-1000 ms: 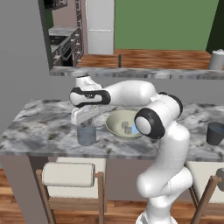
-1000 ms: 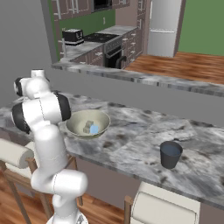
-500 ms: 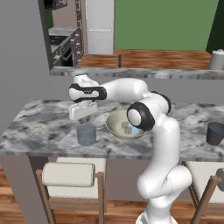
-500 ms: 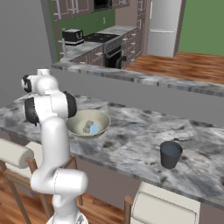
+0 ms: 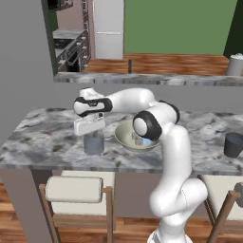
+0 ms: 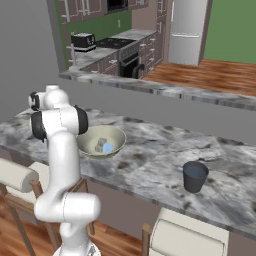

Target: There are four ice cubes in the ice bowl. Place two ice cubes in each glass of water.

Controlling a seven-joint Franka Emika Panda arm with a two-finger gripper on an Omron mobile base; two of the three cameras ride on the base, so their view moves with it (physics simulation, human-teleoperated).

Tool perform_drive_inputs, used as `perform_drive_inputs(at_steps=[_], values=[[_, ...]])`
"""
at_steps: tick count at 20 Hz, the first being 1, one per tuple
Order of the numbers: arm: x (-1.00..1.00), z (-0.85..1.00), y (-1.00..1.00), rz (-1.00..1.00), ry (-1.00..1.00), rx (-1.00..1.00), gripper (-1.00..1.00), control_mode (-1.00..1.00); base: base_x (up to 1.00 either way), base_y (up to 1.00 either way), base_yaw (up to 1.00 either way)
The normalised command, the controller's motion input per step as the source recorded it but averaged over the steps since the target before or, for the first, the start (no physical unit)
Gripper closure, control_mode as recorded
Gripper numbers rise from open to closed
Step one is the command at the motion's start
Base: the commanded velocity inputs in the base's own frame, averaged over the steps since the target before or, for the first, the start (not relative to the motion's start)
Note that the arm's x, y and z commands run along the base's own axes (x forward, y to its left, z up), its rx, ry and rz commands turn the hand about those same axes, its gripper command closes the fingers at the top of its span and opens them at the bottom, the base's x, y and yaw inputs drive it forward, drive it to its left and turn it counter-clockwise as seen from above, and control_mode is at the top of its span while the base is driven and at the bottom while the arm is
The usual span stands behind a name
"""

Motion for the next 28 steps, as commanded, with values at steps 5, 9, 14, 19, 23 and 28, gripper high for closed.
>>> perform_drive_inputs(at_steps=[5, 9, 14, 19, 23, 28], values=[[0.0, -0.09, -0.02, -0.08, 0.0, 0.0, -1.0, -1.0, 0.0, 0.0, 0.0], [0.0, 0.0, -0.04, -0.05, -0.02, 0.0, -1.0, -1.0, 0.0, 0.0, 0.0], [0.0, 0.0, -0.07, -0.05, -0.03, 0.0, -1.0, -1.0, 0.0, 0.0, 0.0], [-0.08, 0.0, -0.02, -0.05, -0.05, 0.0, -1.0, -1.0, 0.0, 0.0, 0.0], [-0.16, 0.0, 0.0, -0.05, -0.07, 0.0, -1.0, -1.0, 0.0, 0.0, 0.0], [-0.18, 0.04, 0.0, -0.06, -0.15, 0.01, 1.0, -1.0, 0.0, 0.0, 0.0]])
